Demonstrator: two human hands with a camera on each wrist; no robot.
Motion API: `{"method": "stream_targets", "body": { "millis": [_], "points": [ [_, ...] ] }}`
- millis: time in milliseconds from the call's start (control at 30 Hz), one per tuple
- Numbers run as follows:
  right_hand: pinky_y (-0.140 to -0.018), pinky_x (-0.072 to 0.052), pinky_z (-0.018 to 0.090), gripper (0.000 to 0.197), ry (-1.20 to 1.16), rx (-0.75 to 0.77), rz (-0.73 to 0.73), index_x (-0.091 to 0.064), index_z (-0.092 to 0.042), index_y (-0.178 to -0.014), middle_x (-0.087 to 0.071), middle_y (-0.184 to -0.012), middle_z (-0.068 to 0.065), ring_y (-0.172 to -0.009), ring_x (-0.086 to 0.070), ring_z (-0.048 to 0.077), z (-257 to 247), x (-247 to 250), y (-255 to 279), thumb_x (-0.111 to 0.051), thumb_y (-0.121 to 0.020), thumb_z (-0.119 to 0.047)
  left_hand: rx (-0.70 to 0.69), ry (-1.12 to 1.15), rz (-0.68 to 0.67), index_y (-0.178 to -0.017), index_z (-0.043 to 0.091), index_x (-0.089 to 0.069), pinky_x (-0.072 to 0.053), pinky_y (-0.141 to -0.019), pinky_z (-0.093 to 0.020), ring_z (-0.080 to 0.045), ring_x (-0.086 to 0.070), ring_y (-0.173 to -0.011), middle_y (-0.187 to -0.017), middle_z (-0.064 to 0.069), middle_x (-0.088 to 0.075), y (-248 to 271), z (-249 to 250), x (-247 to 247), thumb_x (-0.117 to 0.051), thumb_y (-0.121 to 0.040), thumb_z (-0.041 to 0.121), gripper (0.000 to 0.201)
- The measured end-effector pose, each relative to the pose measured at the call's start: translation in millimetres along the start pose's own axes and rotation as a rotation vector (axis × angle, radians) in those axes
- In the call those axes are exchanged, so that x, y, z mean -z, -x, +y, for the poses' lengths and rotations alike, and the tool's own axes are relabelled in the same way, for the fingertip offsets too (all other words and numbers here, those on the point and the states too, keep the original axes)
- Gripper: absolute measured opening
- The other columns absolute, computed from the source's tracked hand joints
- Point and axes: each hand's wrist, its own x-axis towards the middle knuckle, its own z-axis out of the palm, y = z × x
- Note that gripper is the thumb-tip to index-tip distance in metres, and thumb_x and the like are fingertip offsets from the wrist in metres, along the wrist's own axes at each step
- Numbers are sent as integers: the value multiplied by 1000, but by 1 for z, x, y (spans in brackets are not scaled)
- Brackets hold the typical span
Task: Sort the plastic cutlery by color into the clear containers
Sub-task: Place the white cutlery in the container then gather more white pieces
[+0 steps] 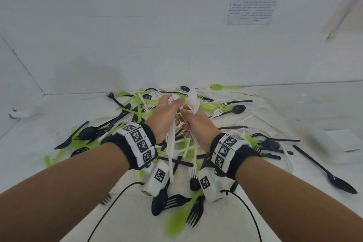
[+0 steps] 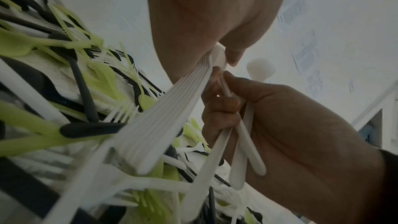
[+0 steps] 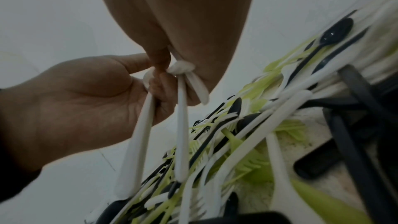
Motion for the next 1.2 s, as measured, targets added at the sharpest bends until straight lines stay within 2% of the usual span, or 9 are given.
{"method": "stream_targets", "body": {
  "millis": [200, 333, 433, 500, 633, 733, 900, 1067, 1200],
  "points": [
    [-66, -40, 32, 15, 365, 159, 248, -59, -19, -98, -53, -77, -5, -67, -48, 14, -4, 12, -4, -46, -105, -17, 45, 57, 112, -128, 16, -44, -41, -72, -34, -16, -43, -76, -103, -6, -45, -5, 1, 3, -69, -85, 53, 61],
    [-70, -49, 39, 20, 653, 241, -10, -63, -9, -98, -64, -84, 8, -70, -55, 24, -2, 1, 0, -44, -103, -12, 70, 92, 45, -130, 13, -39, -53, -79, -42, -24, -58, -89, -100, -10, -55, -4, 7, 0, -71, -78, 40, 66],
    [-89, -55, 45, 23, 587, 208, -113, -68, -12, -102, -72, -101, 10, -88, -66, 23, 1, -5, 3, -46, -105, -19, 83, 31, 101, -122, 4, -47, -55, -76, -52, -39, -63, -87, -97, -25, -59, -17, -5, 11, -56, -72, 16, 53],
    [-77, -56, 26, 23, 408, 120, -77, -69, -22, -110, -72, -98, -6, -84, -67, 8, -1, -3, 6, -47, -107, -20, 84, -3, 112, -119, 1, -51, -57, -83, -56, -42, -65, -93, -113, -36, -58, -23, -12, 19, -48, -74, 11, 46],
    [-46, -37, 28, 18, 210, -62, 224, -42, -23, -116, -45, -80, 2, -56, -41, 14, -6, 10, 2, -50, -102, -32, 6, 8, 185, -113, 13, -50, -46, -67, -35, -19, -51, -69, -95, -12, -52, -5, 4, 19, -38, -94, 3, 24],
    [-49, -34, 30, 31, 223, -149, 210, -27, -24, -121, -41, -82, 4, -53, -37, 15, -8, 10, -1, -45, -96, -28, -13, 50, 125, -118, 14, -49, -41, -64, -29, -16, -45, -70, -96, -7, -49, -2, 5, 21, -51, -96, 18, 23],
    [-61, -40, 30, 27, 465, -58, -32, -24, -19, -120, -50, -87, 0, -73, -52, 14, -12, -9, 3, -41, -100, -15, -4, 22, 60, -126, 18, -45, -50, -80, -40, -21, -58, -91, -104, -5, -54, 2, 6, 2, -72, -85, 55, 61],
    [-95, -45, 46, 43, 651, -20, -110, -33, -34, -129, -48, -125, 7, -115, -48, 26, -5, -19, 6, -43, -88, -34, -29, -73, 196, -125, 15, -46, -47, -74, -39, -24, -54, -88, -101, -9, -51, -3, 6, 5, -55, -94, 10, 34],
    [-67, -37, 33, 24, 492, 24, 91, -45, -21, -123, -50, -92, 1, -74, -46, 17, -12, -6, 3, -37, -100, -23, -67, -113, 249, -117, 20, -49, -47, -75, -39, -25, -60, -86, -101, -7, -55, -5, 4, 14, -48, -97, 4, 26]
  ]
}}
